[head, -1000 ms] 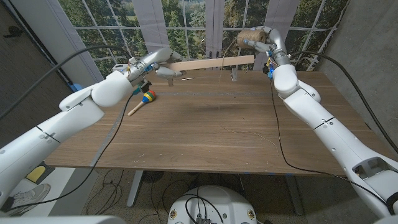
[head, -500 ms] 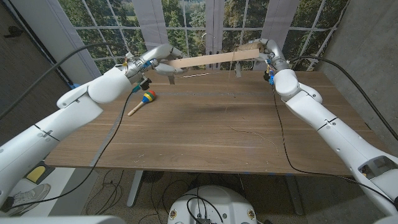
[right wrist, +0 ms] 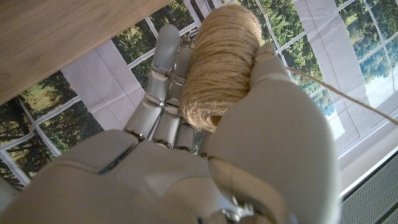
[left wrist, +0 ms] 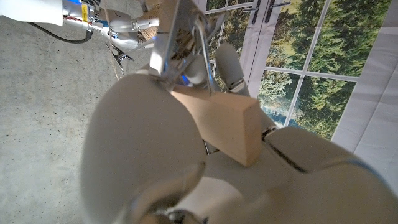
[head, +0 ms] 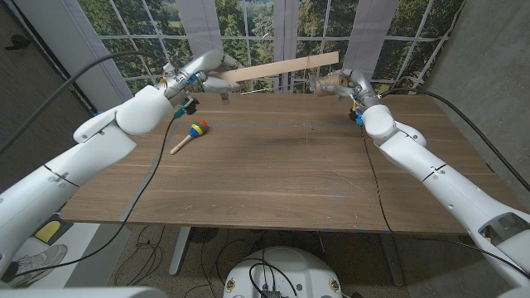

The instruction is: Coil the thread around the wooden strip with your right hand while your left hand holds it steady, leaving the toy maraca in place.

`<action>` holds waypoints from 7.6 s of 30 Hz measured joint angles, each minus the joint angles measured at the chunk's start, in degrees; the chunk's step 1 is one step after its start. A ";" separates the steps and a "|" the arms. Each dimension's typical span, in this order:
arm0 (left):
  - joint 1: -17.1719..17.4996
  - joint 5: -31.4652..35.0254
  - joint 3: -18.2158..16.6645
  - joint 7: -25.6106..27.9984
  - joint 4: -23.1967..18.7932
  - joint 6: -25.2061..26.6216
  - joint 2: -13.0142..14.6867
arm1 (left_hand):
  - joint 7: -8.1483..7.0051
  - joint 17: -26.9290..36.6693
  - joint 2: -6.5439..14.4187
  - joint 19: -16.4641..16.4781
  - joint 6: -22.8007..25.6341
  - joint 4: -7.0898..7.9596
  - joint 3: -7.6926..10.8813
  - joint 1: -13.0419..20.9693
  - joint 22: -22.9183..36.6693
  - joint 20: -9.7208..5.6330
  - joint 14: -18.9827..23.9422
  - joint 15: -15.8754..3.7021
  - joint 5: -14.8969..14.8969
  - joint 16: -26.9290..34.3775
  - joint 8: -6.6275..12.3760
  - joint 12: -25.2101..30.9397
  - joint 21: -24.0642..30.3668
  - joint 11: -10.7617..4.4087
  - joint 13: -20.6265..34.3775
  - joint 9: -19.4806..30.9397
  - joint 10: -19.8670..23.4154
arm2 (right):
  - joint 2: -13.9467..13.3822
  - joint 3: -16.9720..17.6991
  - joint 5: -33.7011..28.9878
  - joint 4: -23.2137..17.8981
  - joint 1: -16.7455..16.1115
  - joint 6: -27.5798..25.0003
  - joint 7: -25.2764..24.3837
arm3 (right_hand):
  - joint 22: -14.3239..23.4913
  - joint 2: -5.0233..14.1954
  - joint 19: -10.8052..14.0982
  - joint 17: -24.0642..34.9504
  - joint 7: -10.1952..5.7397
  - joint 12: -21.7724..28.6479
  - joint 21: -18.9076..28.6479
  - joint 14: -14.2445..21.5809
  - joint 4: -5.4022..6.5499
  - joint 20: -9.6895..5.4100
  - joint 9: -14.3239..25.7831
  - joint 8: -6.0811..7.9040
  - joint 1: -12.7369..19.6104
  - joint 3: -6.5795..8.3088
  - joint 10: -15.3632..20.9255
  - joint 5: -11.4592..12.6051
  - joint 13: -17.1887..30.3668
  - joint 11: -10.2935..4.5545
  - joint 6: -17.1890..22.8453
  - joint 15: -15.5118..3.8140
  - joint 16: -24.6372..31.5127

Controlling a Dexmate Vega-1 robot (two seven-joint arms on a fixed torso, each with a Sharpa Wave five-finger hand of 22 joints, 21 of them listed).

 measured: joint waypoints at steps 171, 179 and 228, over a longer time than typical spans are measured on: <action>-5.30 5.08 7.30 2.91 -0.65 6.29 -5.84 | 0.00 -0.29 0.42 0.00 -0.01 0.03 -0.02 0.34 0.16 0.00 0.53 -0.10 -0.45 -0.01 -0.78 -2.39 0.00 0.00 1.59 0.52 0.80 | -4.19 8.34 -96.72 -37.08 -24.67 -7.76 -9.31 | -1.05 -0.31 -2.39 8.27 0.57 1.11 4.60 -0.20 -0.01 2.39 8.63 -3.96 -1.24 0.01 0.83 1.96 1.03 0.83 0.83 0.20 3.08; -4.87 5.13 7.24 2.90 -1.39 6.82 -5.66 | 0.00 -0.34 0.41 0.00 -0.01 0.03 -0.02 0.34 0.10 0.00 0.53 -0.10 -0.56 -0.01 -0.77 -2.39 0.00 0.01 1.64 0.52 0.80 | -3.68 5.16 -96.15 -30.85 -18.52 -9.99 -19.69 | -1.05 -0.32 -2.39 9.26 0.57 1.20 3.74 -0.20 -0.01 2.39 8.65 -3.96 -1.25 0.01 0.83 2.14 1.05 0.83 0.83 0.19 2.56; -2.57 1.08 5.18 -1.80 -5.23 6.38 -2.07 | 0.00 -0.10 0.36 0.00 -0.02 0.03 -0.03 0.34 0.10 0.00 0.52 -0.10 -0.45 -0.01 -0.76 -2.82 0.00 -0.01 1.97 0.66 0.81 | -5.35 2.47 -58.73 -24.10 4.86 -3.36 21.72 | -1.04 -0.40 -2.39 10.19 0.50 1.23 0.70 -0.19 -0.55 2.39 9.54 -5.40 -2.83 0.55 0.83 3.91 1.08 0.83 0.92 0.19 -0.03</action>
